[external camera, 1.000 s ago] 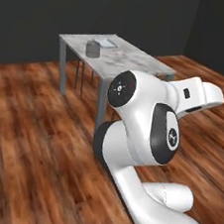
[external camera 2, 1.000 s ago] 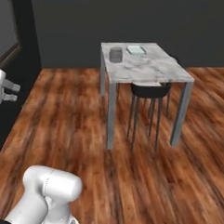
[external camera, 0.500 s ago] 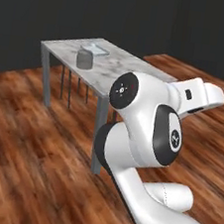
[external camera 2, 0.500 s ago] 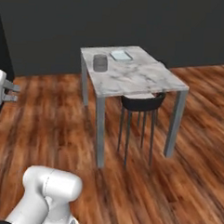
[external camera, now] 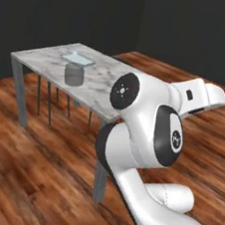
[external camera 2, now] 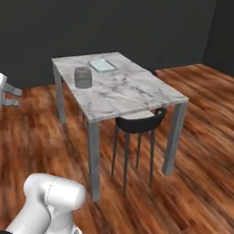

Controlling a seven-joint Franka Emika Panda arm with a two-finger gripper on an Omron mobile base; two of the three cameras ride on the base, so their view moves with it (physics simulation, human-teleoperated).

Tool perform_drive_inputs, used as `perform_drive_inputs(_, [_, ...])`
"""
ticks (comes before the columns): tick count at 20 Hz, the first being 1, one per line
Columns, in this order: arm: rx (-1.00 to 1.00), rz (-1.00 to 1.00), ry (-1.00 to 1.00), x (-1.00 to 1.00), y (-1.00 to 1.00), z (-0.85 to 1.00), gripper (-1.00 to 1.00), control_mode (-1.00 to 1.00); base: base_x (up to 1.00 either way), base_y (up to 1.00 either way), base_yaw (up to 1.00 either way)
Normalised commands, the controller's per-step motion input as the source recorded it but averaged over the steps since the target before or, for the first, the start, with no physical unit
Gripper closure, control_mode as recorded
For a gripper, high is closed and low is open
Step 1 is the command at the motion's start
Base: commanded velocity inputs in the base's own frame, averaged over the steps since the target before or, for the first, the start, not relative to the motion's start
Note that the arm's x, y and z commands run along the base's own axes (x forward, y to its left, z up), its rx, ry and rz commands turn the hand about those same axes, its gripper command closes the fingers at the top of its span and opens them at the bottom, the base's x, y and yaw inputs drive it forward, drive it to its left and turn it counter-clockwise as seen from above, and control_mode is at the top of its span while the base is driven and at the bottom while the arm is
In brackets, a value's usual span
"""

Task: Pick the jar and jar from the dining table and place them in the open cabinet. Close the cabinet after placing the objects.

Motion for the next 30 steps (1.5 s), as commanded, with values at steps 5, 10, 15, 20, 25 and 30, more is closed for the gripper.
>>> perform_drive_inputs(5, [0.00, 0.00, 0.00, 0.00, 0.00, 0.00, -1.00, 1.00, 0.58, 0.90, -0.38])
perform_drive_inputs(10, [0.00, 0.00, 0.00, 0.00, 0.00, 0.00, -1.00, 1.00, 0.53, 0.91, -0.38])
perform_drive_inputs(15, [0.00, 0.00, 0.00, 0.00, 0.00, 0.00, -1.00, 1.00, 0.48, 0.92, -0.38])
perform_drive_inputs(20, [0.00, 0.00, 0.00, 0.00, 0.00, 0.00, -1.00, 1.00, 0.47, 0.91, -0.38])
perform_drive_inputs(25, [0.00, 0.00, 0.00, 0.00, 0.00, 0.00, -1.00, 1.00, 0.40, 0.83, -0.36])
perform_drive_inputs(30, [0.00, 0.00, 0.00, 0.00, 0.00, 0.00, -1.00, 1.00, 0.31, 0.60, -0.38])
